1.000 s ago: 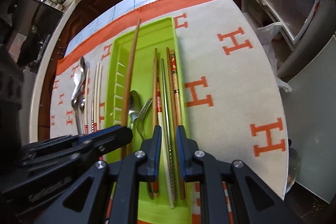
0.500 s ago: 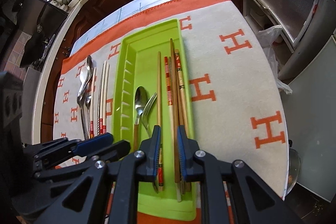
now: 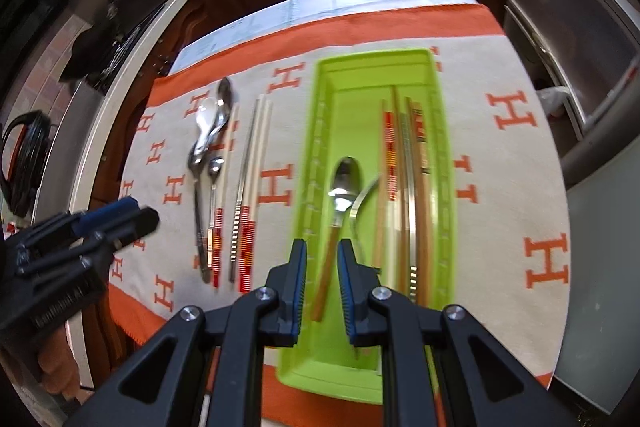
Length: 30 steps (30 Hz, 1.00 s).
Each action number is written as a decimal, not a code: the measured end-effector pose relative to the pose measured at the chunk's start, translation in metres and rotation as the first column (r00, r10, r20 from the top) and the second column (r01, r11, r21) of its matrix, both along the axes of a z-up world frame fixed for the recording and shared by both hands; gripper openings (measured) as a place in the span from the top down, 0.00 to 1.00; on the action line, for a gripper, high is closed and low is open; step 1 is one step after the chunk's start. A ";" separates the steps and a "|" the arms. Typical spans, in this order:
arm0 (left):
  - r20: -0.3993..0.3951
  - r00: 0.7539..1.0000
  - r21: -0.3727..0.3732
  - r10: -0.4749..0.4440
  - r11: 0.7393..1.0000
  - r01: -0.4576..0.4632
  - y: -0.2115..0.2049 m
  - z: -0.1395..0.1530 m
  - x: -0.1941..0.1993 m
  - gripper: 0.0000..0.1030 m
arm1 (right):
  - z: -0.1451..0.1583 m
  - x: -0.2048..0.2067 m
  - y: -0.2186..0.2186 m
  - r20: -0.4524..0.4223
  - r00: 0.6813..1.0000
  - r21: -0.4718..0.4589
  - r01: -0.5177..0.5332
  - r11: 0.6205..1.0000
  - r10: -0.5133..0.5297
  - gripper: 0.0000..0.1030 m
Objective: Organize utensils
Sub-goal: 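Move both grippers back to the utensil row and grasp a red-striped chopstick with the right gripper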
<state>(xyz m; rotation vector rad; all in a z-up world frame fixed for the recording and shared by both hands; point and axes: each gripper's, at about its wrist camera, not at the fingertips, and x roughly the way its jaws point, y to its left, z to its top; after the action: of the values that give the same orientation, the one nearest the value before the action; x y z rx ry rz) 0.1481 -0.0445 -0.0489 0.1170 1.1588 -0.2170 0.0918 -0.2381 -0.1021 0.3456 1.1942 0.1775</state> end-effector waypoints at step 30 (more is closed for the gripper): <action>-0.149 0.985 -0.016 0.091 0.995 -0.095 0.048 -0.085 0.045 0.73 | -0.080 0.107 0.094 -0.236 0.966 -0.045 -0.117 0.992 0.104 0.85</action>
<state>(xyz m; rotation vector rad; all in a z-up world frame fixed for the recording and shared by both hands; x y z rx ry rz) 0.1932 0.0032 -0.1341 0.0265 1.3066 -0.1583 0.1984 -0.1441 -0.1819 0.2529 1.4496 0.2022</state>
